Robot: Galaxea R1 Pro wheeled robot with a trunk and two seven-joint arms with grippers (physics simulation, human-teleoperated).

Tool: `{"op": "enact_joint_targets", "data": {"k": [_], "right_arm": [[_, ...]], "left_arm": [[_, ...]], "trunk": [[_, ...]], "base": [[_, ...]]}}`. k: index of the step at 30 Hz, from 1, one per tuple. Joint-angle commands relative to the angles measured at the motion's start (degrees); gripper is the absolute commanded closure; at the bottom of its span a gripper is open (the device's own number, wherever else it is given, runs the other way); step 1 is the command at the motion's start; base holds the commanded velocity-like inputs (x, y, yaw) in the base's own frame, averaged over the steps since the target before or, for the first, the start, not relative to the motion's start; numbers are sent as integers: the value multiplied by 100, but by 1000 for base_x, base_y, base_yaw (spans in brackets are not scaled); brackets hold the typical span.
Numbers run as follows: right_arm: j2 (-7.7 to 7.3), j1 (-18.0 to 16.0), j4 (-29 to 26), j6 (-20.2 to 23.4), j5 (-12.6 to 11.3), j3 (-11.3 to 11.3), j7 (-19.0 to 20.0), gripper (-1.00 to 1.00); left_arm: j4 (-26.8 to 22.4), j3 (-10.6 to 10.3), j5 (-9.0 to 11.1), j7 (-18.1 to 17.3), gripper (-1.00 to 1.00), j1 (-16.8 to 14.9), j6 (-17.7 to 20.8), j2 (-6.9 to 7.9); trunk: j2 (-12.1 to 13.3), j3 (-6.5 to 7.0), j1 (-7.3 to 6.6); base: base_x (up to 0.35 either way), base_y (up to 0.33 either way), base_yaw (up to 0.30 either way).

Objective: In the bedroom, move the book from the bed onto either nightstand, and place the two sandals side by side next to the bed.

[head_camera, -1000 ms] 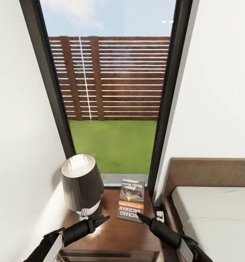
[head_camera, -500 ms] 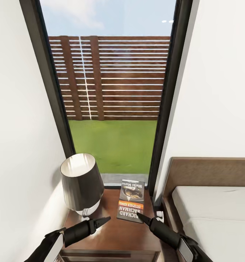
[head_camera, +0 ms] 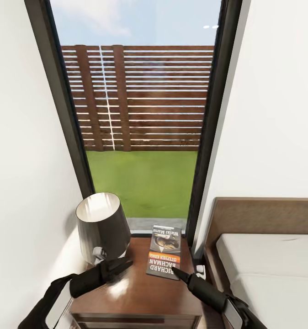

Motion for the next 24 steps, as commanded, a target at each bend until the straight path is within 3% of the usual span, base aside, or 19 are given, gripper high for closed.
{"op": "enact_joint_targets", "data": {"k": [1,5,24], "right_arm": [[5,-4,2,57,-20,-11,16,100],[12,-4,6,57,-20,-11,14,100],[13,-4,1,57,-20,-11,15,100]], "left_arm": [[-59,-11,86,-8,-100,-3,101,40],[-148,-6,151,-17,-100,-3,192,89],[-169,-19,162,-16,-100,-3,211,74]], "trunk": [[-4,-7,0],[-4,-7,0],[-766,-348,418]], "base": [[0,0,0],[0,0,0],[0,0,0]]}}
